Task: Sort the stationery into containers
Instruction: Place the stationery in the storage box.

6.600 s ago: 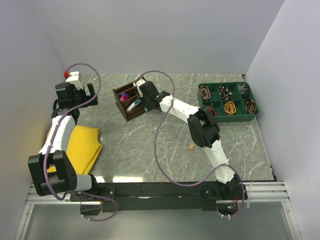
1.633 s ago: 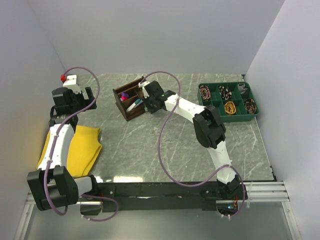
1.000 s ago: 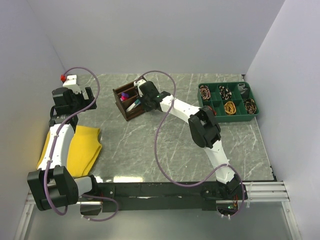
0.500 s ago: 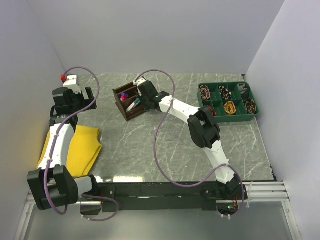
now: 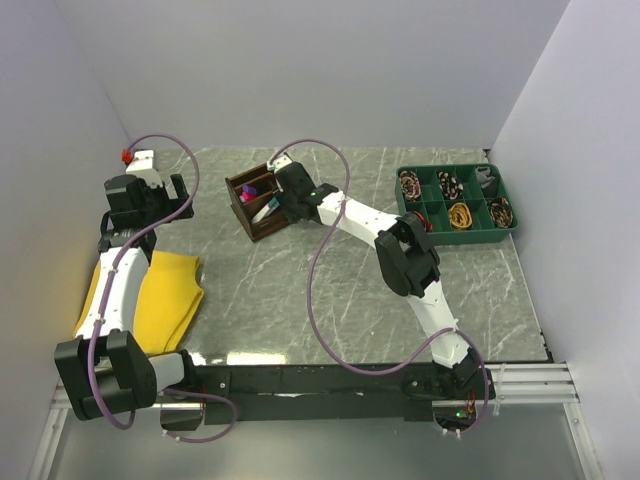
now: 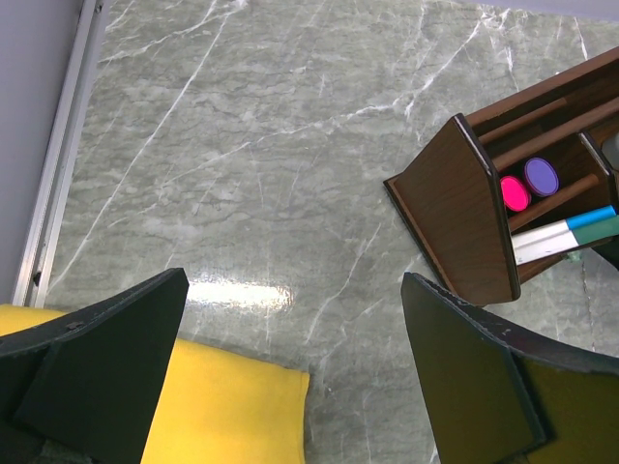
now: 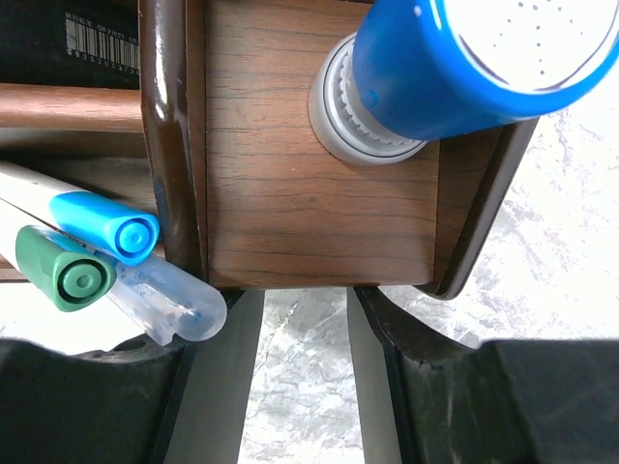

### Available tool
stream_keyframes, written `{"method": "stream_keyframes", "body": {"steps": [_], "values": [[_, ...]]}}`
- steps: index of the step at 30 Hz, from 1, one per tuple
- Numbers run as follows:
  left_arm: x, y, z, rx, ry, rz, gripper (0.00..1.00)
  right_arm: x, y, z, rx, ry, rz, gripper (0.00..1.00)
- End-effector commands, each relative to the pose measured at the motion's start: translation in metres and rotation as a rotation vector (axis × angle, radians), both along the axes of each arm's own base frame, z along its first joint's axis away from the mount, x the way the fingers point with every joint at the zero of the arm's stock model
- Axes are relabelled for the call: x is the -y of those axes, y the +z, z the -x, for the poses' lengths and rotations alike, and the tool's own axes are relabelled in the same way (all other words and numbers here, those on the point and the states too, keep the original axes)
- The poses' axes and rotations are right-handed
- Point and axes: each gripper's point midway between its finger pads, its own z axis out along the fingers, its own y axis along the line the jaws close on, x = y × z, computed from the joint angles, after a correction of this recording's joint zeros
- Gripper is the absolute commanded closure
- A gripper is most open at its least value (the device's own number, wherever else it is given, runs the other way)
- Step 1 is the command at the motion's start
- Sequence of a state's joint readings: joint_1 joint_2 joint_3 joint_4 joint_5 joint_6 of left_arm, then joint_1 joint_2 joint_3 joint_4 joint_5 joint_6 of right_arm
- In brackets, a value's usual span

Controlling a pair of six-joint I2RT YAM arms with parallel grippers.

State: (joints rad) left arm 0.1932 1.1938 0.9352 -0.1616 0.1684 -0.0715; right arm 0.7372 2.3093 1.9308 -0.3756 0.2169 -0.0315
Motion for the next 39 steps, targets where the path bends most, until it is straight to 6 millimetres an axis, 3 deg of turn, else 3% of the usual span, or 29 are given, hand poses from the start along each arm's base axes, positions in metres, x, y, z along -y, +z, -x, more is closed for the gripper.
{"method": "stream_keyframes", "body": {"steps": [1,7,12,16,19,20,25,39], "values": [[0.002,0.01,-0.003,0.048,-0.01,0.009,0.0,-0.02,0.019,0.004,0.04,0.029,-0.052,0.52],[0.003,0.011,-0.004,0.056,-0.015,0.018,0.01,-0.012,0.036,0.025,0.005,0.053,-0.074,0.52],[0.002,0.012,-0.003,0.059,-0.01,0.019,0.01,-0.006,0.031,0.037,-0.027,0.065,-0.069,0.52],[0.002,0.008,-0.002,0.048,-0.006,0.017,0.0,-0.004,0.025,0.032,-0.028,0.056,-0.058,0.55],[0.001,0.007,-0.004,0.046,-0.007,0.013,0.01,-0.005,0.023,0.024,-0.017,0.043,-0.058,0.75],[0.001,0.008,-0.004,0.046,-0.007,0.013,0.01,-0.007,0.025,0.02,-0.008,0.048,-0.062,1.0],[0.0,0.007,-0.005,0.04,-0.007,0.004,0.0,-0.001,0.025,0.005,0.007,0.026,-0.063,1.0],[-0.002,0.005,-0.009,0.04,0.0,0.002,0.01,0.004,0.013,-0.003,0.002,0.012,-0.051,1.0]]}}
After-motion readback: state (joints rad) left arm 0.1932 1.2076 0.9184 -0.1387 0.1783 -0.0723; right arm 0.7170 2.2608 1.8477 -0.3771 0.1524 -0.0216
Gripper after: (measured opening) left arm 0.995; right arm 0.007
